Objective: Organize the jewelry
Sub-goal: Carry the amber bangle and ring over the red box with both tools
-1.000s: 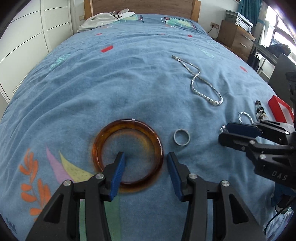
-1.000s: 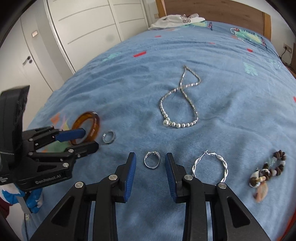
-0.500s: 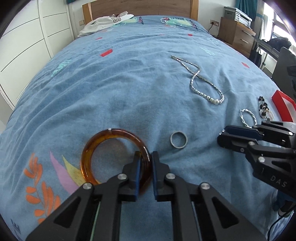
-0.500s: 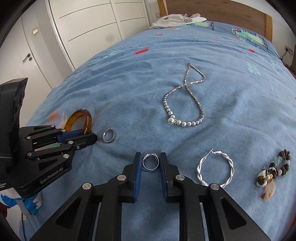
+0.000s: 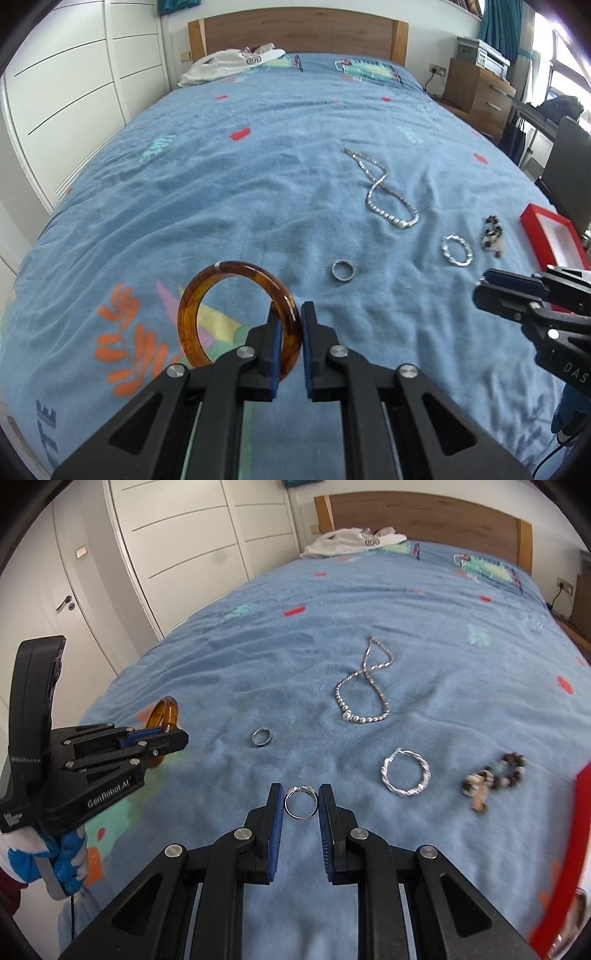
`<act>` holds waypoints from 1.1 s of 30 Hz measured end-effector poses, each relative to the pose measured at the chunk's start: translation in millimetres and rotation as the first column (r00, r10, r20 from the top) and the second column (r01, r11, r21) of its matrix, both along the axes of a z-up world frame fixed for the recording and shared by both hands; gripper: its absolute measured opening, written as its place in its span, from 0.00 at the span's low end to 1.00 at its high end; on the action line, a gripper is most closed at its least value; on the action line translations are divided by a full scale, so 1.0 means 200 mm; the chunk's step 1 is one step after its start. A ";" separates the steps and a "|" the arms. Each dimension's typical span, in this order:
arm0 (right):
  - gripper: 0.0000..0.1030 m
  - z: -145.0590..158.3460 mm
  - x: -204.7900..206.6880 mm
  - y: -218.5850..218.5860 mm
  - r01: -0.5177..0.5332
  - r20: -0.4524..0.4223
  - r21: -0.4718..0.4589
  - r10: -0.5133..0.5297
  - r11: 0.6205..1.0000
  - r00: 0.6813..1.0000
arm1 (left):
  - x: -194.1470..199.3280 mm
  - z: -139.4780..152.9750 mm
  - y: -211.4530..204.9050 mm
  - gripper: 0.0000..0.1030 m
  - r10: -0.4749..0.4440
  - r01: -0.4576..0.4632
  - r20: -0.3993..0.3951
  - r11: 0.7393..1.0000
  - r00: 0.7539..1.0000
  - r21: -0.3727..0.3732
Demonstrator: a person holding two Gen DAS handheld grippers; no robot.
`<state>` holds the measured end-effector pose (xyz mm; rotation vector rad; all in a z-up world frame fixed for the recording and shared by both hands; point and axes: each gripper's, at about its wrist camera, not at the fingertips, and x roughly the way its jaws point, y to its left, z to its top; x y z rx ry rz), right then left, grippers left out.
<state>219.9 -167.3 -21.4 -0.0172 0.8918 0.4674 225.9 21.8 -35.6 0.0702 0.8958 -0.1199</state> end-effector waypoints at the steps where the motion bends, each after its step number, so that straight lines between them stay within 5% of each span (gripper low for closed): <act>1: 0.18 0.03 -0.04 -0.02 0.007 0.010 -0.001 -0.007 1.000 1.000 | -0.03 0.03 0.00 0.09 0.002 -0.002 0.007 1.000 1.000 -0.004; 14: 0.18 0.32 -0.51 -0.54 0.179 0.109 0.003 -0.178 0.984 0.978 | -0.38 0.30 -0.26 0.09 -0.053 0.057 0.078 0.997 0.996 -0.047; 24: 0.18 0.45 -0.77 -1.04 0.340 0.172 -0.006 -0.334 0.940 0.927 | -0.50 0.43 -0.73 0.09 -0.205 0.213 0.104 0.975 0.973 -0.069; 33: 0.18 0.46 -0.80 -1.32 0.423 0.177 -0.006 -0.415 0.906 0.892 | -0.47 0.49 -1.18 0.09 -0.333 0.344 0.114 0.934 0.936 -0.098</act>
